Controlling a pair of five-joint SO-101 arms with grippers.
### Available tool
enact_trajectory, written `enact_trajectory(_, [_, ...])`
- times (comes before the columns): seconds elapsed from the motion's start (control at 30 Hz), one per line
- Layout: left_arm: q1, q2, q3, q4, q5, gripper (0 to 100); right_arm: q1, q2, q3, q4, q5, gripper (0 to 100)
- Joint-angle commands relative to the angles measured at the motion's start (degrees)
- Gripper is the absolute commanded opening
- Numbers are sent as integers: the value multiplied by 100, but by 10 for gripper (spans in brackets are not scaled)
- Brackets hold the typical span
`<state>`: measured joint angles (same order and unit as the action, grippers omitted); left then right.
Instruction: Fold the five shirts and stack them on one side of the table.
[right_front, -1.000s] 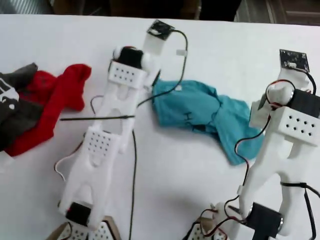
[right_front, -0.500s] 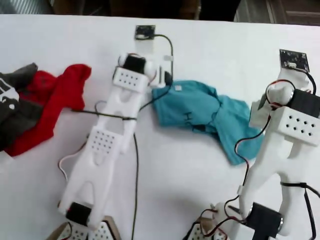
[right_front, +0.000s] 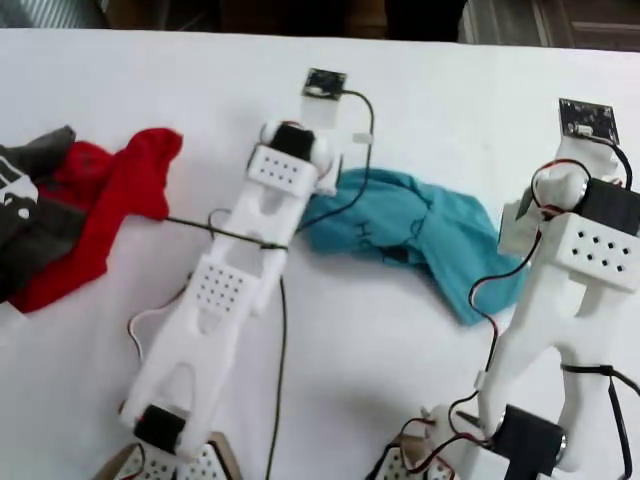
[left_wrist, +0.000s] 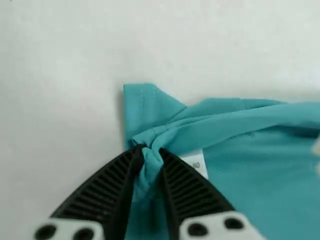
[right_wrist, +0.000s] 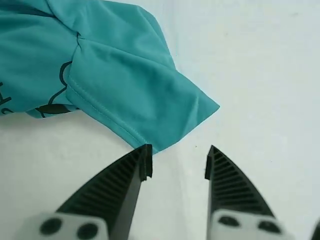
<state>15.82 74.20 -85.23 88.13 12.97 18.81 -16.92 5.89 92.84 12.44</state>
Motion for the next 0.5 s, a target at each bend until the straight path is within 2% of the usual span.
enact_trajectory(0.0, [-53, -176, -163, 334, -70, 24, 48, -251, -44, -84, 0, 176])
enact_trajectory(0.1, [-290, -440, -690, 1064, -114, 24, 48, -251, -44, -84, 0, 176])
enact_trajectory(0.17, [-475, -615, -989, 1468, -431, 24, 22, -251, -44, -84, 0, 176])
enact_trajectory(0.3, [-1143, -1064, -866, 1451, -1073, 24, -338, -251, -18, -84, 0, 176])
enact_trajectory(0.47, [-1776, -1978, -92, 1451, -1688, 24, -866, -189, 26, -470, -229, 180])
